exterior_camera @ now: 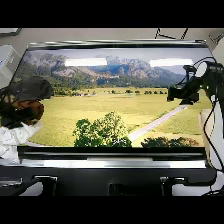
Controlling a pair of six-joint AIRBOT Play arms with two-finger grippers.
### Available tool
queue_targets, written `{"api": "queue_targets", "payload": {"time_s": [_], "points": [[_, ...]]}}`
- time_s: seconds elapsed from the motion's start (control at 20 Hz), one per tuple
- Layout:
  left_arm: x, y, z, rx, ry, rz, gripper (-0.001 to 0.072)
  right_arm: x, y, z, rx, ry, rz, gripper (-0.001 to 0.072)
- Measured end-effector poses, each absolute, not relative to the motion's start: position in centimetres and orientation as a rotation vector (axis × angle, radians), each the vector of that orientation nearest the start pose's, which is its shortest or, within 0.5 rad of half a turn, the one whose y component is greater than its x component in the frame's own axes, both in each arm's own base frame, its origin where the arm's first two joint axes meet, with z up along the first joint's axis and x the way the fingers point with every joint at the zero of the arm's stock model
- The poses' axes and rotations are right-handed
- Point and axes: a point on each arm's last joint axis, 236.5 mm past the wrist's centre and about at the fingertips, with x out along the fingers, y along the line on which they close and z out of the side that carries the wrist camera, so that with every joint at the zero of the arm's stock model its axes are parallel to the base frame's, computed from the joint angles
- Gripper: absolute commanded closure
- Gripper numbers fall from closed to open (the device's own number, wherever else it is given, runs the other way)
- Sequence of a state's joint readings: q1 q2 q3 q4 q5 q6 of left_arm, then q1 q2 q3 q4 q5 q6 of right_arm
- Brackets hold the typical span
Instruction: Fold the clothes and pants, and hang the long-sleeved shirts on hangers.
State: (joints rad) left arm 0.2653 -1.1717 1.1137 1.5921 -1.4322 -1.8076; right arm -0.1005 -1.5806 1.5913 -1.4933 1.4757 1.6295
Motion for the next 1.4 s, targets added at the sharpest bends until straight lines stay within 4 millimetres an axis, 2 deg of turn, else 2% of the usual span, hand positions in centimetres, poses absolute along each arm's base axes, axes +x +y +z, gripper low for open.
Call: {"api": "queue_targets", "payload": {"time_s": [0.15,0.35,0.45,0.7,0.75,0.8,0.85,0.9,1.05,1.15,1.25,1.35,1.4], "points": [[26.0,14.1,0.3,-0.533,1.368,0.576,-0.0013,40.6,-0.8,1.8,0.222,1.518,-0.006,0.0022],[23.8,19.0,-1.5,-0.710,1.253,0.696,-0.0013,38.9,0.8,2.1,0.261,1.592,0.058,0.0023],[23.6,20.4,-2.6,-0.754,1.227,0.709,-0.0013,38.3,1.3,2.2,0.277,1.616,0.077,0.0023],[24.0,21.7,-5.5,-0.805,1.228,0.700,-0.0011,37.1,2.2,2.5,0.323,1.669,0.092,0.0023],[24.1,21.9,-5.9,-0.810,1.226,0.702,0.0012,36.8,2.4,2.6,0.328,1.684,0.096,0.0023],[24.2,22.1,-6.2,-0.812,1.225,0.702,0.0266,36.4,2.5,2.7,0.335,1.699,0.096,0.0023],[24.3,22.2,-6.4,-0.812,1.222,0.701,0.0577,36.1,2.6,2.7,0.340,1.713,0.096,0.0024],[24.3,22.2,-6.5,-0.812,1.224,0.700,0.0687,35.9,2.6,2.8,0.345,1.722,0.094,0.0025],[24.6,21.8,-6.2,-0.818,1.225,0.669,0.0688,35.3,2.9,2.9,0.363,1.748,0.091,0.0035],[25.8,21.5,-4.2,-0.829,1.161,0.641,0.0688,35.0,3.1,3.1,0.373,1.763,0.095,0.0035],[28.2,22.4,0.6,-0.833,0.980,0.641,0.0689,34.9,3.2,3.1,0.373,1.768,0.104,0.0036],[31.0,23.4,8.1,-0.824,0.723,0.638,0.0689,35.0,3.3,3.1,0.366,1.763,0.117,0.0037],[32.3,23.2,12.9,-0.802,0.580,0.615,0.0689,35.2,3.3,3.1,0.365,1.755,0.120,0.0047]]}}
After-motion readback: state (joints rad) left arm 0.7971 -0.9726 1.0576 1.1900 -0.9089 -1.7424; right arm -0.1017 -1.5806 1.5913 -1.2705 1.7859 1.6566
